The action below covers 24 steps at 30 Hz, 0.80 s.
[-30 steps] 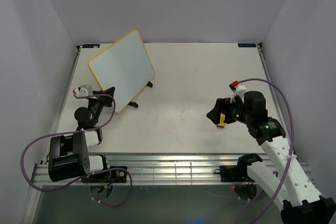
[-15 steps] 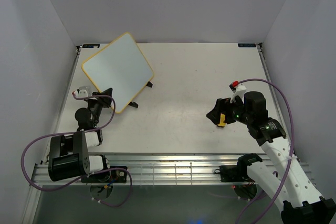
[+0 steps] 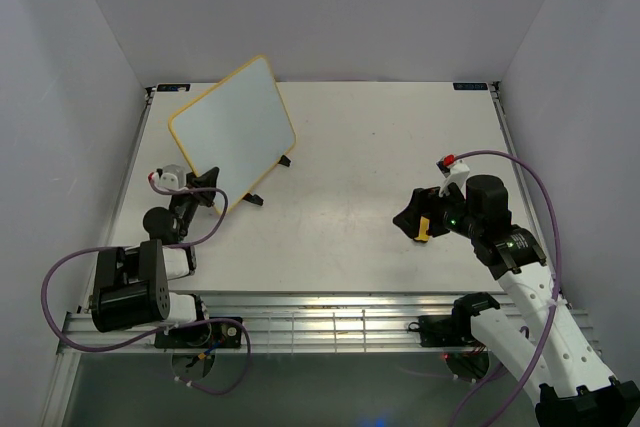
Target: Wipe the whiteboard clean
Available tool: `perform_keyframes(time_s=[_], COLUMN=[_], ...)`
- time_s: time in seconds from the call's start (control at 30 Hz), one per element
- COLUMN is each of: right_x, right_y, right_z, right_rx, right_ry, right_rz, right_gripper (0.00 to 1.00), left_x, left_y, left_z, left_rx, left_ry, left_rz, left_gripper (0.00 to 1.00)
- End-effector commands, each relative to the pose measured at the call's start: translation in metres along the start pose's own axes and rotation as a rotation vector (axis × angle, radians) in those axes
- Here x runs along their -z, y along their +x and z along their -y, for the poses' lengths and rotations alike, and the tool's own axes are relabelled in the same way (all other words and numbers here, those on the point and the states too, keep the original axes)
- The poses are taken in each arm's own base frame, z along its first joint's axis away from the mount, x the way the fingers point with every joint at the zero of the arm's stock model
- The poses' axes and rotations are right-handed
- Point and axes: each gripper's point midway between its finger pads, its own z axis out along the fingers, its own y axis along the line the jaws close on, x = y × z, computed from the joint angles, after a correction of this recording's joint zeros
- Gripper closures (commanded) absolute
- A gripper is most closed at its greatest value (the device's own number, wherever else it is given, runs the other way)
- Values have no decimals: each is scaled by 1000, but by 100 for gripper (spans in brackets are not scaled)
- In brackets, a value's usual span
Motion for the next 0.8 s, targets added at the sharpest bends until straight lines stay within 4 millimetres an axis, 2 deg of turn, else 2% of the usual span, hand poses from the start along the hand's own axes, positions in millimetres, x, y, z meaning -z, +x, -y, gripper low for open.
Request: perform_keyframes(time_s=[0.0,0.4,0.53,0.73,0.77], right_x=[3,5,5,3,3], right_y=[-7,-11,-12,-12,-12], right_z=[-8,-11,-11,-10,-10], right_rx=[38,51,51,51,49], right_ry=[-37,-47,-48,-45,-45], right_rz=[33,49,47,44,43], right_gripper=[10,10,10,10,10], left_x=[8,16,17,11,11], left_y=[-4,-2,-2,4,4], left_z=[-41,-44,-45,-39,-39], left_rx=[-298,-309,-306,-308,-305], left_ry=[-138,-172,-177,-125,-124], left_rz=[-6,-27,-30,-72,-76], left_gripper=[75,69,63,61,58])
